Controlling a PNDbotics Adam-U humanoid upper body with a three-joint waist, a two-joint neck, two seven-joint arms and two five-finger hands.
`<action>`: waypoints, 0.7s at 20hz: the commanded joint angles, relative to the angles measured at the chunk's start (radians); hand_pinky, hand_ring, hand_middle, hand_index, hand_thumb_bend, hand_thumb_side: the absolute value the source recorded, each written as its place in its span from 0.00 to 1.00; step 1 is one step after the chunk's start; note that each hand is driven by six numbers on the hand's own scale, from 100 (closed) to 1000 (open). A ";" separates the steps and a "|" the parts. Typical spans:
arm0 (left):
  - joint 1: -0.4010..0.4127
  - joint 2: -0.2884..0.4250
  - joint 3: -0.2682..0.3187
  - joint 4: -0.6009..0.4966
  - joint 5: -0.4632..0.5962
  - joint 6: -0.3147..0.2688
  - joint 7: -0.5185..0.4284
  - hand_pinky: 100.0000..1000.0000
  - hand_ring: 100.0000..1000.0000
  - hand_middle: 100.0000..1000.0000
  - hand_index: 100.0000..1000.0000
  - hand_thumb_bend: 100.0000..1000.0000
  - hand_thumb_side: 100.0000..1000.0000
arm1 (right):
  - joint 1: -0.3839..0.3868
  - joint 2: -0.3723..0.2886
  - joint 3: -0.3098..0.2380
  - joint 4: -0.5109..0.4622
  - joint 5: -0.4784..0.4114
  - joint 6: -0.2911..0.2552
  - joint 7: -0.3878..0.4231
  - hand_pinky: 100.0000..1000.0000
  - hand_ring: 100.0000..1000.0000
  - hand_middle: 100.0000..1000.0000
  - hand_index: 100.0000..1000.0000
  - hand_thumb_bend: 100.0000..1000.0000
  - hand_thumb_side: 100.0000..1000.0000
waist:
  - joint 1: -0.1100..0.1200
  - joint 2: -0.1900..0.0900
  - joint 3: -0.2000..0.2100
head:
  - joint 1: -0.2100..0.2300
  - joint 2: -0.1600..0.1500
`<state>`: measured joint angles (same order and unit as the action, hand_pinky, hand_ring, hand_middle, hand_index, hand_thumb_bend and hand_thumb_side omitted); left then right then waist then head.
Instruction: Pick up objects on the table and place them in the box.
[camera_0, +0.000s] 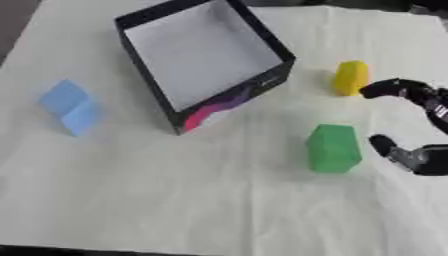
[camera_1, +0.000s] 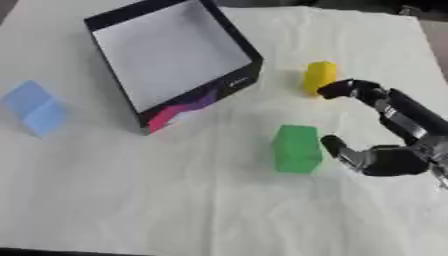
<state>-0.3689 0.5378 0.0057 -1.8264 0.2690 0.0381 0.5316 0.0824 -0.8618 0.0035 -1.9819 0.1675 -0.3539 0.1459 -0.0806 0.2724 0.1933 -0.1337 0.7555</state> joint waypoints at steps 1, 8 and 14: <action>-0.005 0.034 0.002 -0.009 0.004 -0.001 -0.003 0.65 0.52 0.77 0.80 0.38 0.53 | -0.012 -0.056 0.002 -0.018 -0.031 -0.004 0.000 0.94 0.82 0.81 0.89 0.31 0.22 | -0.007 -0.025 0.000 | 0.002 0.007; -0.001 0.036 0.000 -0.007 0.006 -0.001 -0.005 0.65 0.52 0.77 0.80 0.38 0.53 | -0.042 -0.119 0.015 -0.018 -0.084 -0.006 0.054 0.95 0.82 0.81 0.89 0.36 0.07 | -0.009 -0.026 -0.003 | -0.001 0.014; -0.001 0.038 -0.003 -0.007 0.007 0.000 -0.007 0.65 0.52 0.77 0.80 0.38 0.53 | -0.075 -0.165 0.040 -0.018 -0.143 0.017 0.111 0.96 0.82 0.81 0.89 0.36 0.15 | -0.011 -0.026 0.000 | -0.005 0.015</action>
<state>-0.3631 0.5380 -0.0018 -1.8248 0.2714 0.0386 0.5271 0.0150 -0.9819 0.0476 -1.9822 0.0417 -0.3387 0.2436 -0.0834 0.2723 0.1925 -0.1355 0.7630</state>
